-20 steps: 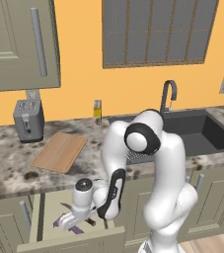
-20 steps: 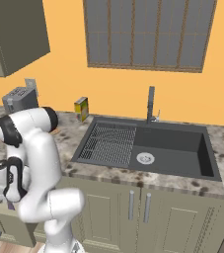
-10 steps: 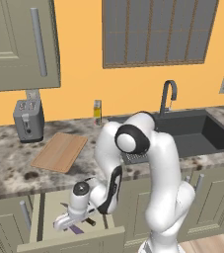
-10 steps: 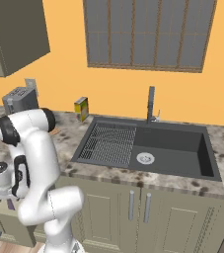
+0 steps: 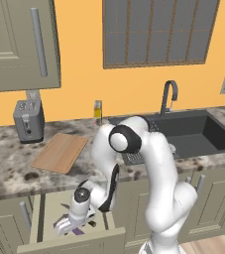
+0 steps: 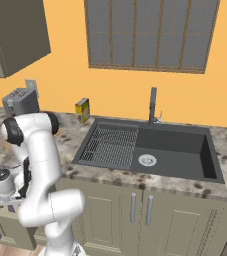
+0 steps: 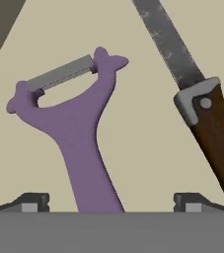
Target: Open the drawer on the left and place the cutting tools on the cutting board.
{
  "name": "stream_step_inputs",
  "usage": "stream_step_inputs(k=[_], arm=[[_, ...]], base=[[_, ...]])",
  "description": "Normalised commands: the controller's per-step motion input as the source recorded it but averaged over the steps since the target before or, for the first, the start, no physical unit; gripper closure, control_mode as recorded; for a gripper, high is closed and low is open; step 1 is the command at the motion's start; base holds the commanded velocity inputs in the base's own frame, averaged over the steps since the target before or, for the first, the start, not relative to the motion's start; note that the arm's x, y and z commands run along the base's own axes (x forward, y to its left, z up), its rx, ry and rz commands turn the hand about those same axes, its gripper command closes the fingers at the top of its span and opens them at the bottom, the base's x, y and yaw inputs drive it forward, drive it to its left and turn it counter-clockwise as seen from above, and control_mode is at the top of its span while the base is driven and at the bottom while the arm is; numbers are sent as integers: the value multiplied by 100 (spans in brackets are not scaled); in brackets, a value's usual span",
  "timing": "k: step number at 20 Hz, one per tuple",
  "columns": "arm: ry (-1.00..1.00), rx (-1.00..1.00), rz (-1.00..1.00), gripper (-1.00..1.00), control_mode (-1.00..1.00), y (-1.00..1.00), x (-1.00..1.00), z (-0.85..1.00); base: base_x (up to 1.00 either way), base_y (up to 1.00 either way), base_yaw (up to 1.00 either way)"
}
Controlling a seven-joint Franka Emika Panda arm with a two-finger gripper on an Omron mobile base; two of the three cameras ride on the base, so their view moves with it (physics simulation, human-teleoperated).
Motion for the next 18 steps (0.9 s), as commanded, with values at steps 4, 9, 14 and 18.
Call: stream_step_inputs(k=[4,9,14,18], arm=[[11,-8,0,-100,-100,32,18,-70],[12,-13,0,100,-100,35,17,-53],[0,-3,0,100,-100,8,-11,1],[0,0,0,100,-100,29,-14,39]], base=[[0,0,0],[0,0,0],[0,0,0],[0,0,0]])
